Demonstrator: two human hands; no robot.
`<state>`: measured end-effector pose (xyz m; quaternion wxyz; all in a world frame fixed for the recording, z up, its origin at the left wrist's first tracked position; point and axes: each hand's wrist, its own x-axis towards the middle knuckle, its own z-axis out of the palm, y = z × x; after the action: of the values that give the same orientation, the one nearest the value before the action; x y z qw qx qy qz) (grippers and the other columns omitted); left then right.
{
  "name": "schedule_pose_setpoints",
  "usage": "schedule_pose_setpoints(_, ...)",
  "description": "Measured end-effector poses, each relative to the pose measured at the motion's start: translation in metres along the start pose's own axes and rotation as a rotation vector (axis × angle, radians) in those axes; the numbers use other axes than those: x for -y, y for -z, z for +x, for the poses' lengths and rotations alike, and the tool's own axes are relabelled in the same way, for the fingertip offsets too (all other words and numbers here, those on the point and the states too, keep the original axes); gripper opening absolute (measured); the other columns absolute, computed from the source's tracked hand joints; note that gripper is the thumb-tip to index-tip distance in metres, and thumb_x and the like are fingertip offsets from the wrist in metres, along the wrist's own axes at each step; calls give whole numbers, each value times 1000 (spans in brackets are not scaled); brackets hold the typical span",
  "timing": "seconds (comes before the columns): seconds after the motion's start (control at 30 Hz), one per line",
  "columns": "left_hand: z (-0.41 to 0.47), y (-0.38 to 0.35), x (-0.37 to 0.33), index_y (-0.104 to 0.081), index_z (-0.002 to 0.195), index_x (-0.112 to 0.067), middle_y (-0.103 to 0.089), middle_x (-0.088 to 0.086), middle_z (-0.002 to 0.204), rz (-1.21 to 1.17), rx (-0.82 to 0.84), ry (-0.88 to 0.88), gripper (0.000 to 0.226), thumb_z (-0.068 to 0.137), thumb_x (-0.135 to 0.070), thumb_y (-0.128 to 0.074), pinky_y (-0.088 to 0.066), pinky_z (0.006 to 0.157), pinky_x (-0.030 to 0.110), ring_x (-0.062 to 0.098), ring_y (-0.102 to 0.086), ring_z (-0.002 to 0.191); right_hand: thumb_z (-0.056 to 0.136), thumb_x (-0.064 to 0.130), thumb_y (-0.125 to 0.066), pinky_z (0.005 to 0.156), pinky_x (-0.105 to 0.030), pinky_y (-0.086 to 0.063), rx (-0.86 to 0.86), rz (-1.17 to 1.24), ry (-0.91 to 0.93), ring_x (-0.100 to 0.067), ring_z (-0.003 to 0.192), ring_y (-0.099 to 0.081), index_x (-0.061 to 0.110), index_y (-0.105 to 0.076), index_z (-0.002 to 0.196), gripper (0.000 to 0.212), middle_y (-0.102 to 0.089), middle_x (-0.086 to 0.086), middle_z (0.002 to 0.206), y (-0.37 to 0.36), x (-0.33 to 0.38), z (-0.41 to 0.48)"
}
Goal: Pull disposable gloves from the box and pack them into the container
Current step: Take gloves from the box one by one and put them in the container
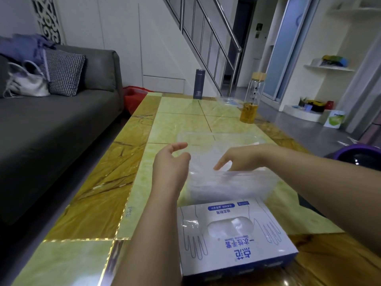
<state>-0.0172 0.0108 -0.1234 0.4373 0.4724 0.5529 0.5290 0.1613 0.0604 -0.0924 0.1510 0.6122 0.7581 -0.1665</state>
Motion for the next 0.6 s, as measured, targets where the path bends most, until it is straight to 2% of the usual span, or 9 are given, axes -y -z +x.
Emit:
schedule_pose_setpoints(0.07, -1, 1, 0, -60, 106, -29, -50, -2, 58, 55, 28, -4, 30, 89, -6, -51, -25, 33, 15, 4, -28, 27, 84, 39, -68, 109, -42, -36, 45, -15, -37, -23, 133, -40, 32, -45, 140, 61, -37, 2, 150, -5, -1, 11)
schedule_pose_setpoints(0.17, 0, 3, -2, -62, 107, -28, -57, 4, 65, 102, 53, -14, 35, 87, -3, -49, -21, 30, 14, 5, -25, 24, 87, 24, -65, 108, -44, -36, 146, -104, -44, -25, 132, -40, 26, -41, 143, 61, -37, -3, 149, -11, 5, 17)
schedule_pose_setpoints(0.23, 1, 3, -2, -62, 106, -28, -56, 4, 63, 119, 63, -22, 35, 87, -3, -48, -21, 30, 13, 5, -25, 23, 86, 23, -66, 106, -42, -37, 197, -171, -25, -24, 126, -45, 22, -43, 140, 59, -45, -4, 142, -13, 10, 17)
schedule_pose_setpoints(0.33, 2, 3, 1, -62, 107, -28, -53, 3, 58, 146, 67, -38, 34, 89, -4, -47, -20, 30, 12, 5, -26, 23, 83, 30, -71, 105, -43, -40, 184, -146, -32, -25, 123, -47, 28, -46, 138, 61, -44, 0, 139, -8, 10, 14)
schedule_pose_setpoints(0.43, 5, 1, 3, -63, 113, -26, -45, -1, 49, 156, 51, -62, 36, 89, -4, -47, -19, 30, 12, 5, -25, 24, 84, 35, -69, 102, -34, -41, 21, -57, 29, -13, 112, -51, 27, -57, 129, 47, -48, 5, 137, 5, 9, 1)
schedule_pose_setpoints(0.5, 3, 2, 3, -62, 118, -24, -44, -4, 47, 178, 34, -82, 35, 91, -6, -47, -20, 31, 13, 4, -26, 24, 88, 33, -64, 87, -22, -42, -147, 4, 73, -3, 93, -55, 23, -66, 115, 29, -60, 7, 125, 16, 10, -14)
schedule_pose_setpoints(0.57, -5, 5, 0, -60, 122, -24, -57, -2, 64, 208, 21, -128, 34, 92, -10, -49, -28, 37, 14, 3, -38, 33, 89, 32, -64, 70, -17, -42, -312, 8, 88, -1, 81, -57, 20, -69, 101, 17, -69, 6, 106, 25, 11, -32)
schedule_pose_setpoints(0.6, -10, 6, -1, -59, 122, -25, -64, 0, 86, 233, 7, -163, 33, 93, -13, -50, -35, 47, 15, 3, -53, 48, 89, 31, -63, 64, -16, -41, -394, -16, 91, -1, 77, -56, 20, -69, 95, 14, -69, 7, 97, 27, 12, -42)
